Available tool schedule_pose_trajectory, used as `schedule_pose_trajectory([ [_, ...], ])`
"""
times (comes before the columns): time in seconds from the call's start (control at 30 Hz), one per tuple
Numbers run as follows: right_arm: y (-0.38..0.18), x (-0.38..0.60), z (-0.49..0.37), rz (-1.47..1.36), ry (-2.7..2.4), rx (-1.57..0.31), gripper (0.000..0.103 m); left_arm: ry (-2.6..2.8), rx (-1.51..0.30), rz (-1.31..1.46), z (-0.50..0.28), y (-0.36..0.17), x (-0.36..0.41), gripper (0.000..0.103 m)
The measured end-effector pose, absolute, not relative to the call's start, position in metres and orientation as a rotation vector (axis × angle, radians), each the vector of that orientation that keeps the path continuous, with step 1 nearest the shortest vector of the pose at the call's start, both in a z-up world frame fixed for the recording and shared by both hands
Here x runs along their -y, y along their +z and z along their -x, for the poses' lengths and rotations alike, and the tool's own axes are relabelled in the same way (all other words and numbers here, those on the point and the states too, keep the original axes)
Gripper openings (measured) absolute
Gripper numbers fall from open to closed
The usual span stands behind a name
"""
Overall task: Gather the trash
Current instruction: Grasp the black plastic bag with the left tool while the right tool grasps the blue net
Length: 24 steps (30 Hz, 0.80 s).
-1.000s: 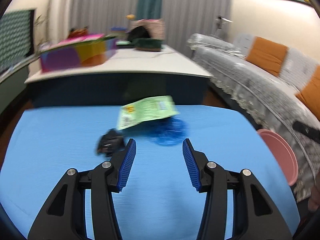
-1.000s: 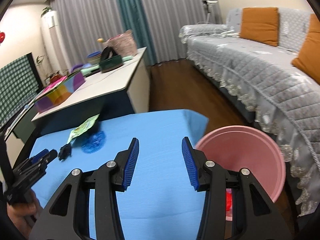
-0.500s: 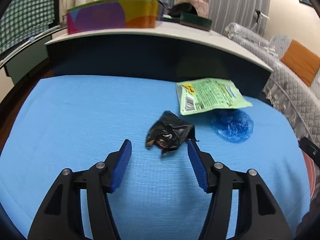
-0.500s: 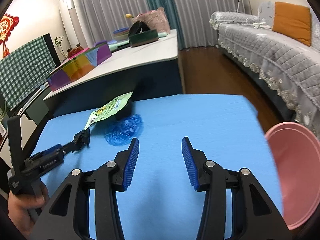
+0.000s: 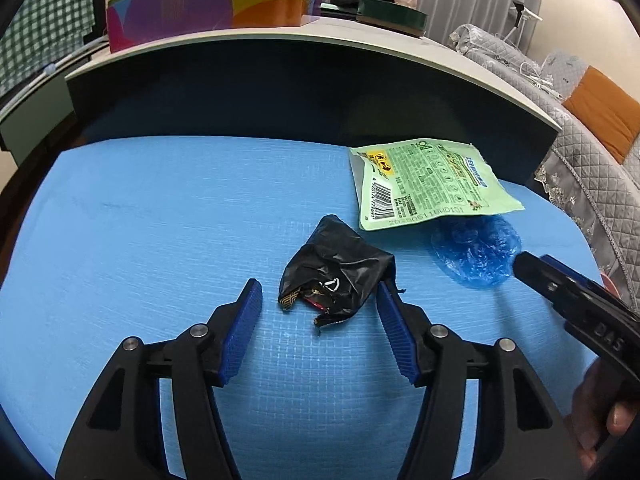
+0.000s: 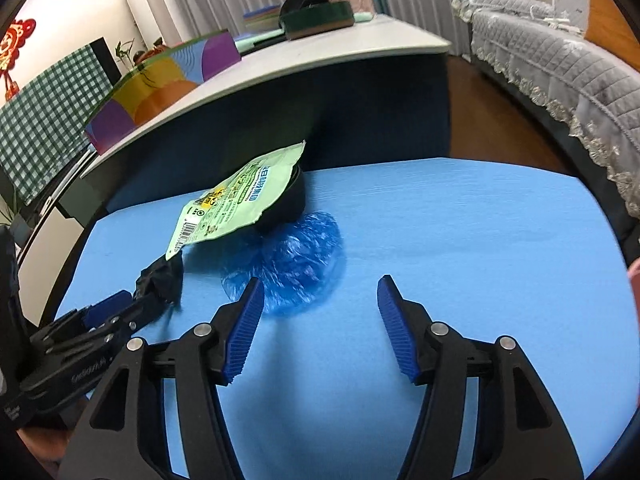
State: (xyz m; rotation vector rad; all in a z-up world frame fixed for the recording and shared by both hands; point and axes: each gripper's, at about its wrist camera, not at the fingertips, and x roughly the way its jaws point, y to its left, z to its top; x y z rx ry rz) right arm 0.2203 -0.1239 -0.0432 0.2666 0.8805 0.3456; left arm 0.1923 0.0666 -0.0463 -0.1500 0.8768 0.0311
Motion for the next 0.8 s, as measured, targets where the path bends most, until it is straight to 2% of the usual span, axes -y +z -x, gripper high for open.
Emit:
schedule_pose_trajectory([
  [0.1,-0.045,0.118,-0.230,-0.257,0.347,-0.895,0.059,0.032,-0.891,0.163,-0.194,-0.050,-0.068,0.058],
  [0.17,-0.046,0.114,-0.235,-0.252,0.350,-0.912,0.059,0.028,-0.891,0.153,-0.194,-0.051,-0.066,0.055],
  [0.2,-0.046,0.113,-0.235,-0.243,0.346,-0.914,0.058,0.021,-0.890,0.148,-0.194,-0.051,-0.064,0.049],
  [0.27,-0.046,0.110,-0.234,-0.212,0.328,-0.917,0.050,0.017,-0.890,0.134,-0.194,-0.051,-0.062,0.042],
  [0.33,-0.045,0.105,-0.231,-0.184,0.336,-0.919,0.028,0.013,-0.889,0.127,-0.193,-0.051,-0.060,0.036],
  [0.43,-0.044,0.103,-0.227,-0.172,0.356,-0.920,0.012,0.009,-0.887,0.124,-0.192,-0.051,-0.060,0.034],
  [0.6,-0.039,0.106,-0.213,-0.157,0.339,-0.892,0.001,-0.001,-0.881,0.126,-0.187,-0.048,-0.061,0.034],
  [0.8,-0.030,0.120,-0.194,-0.181,0.317,-0.879,0.001,-0.014,-0.865,0.137,-0.180,-0.039,-0.058,0.033],
])
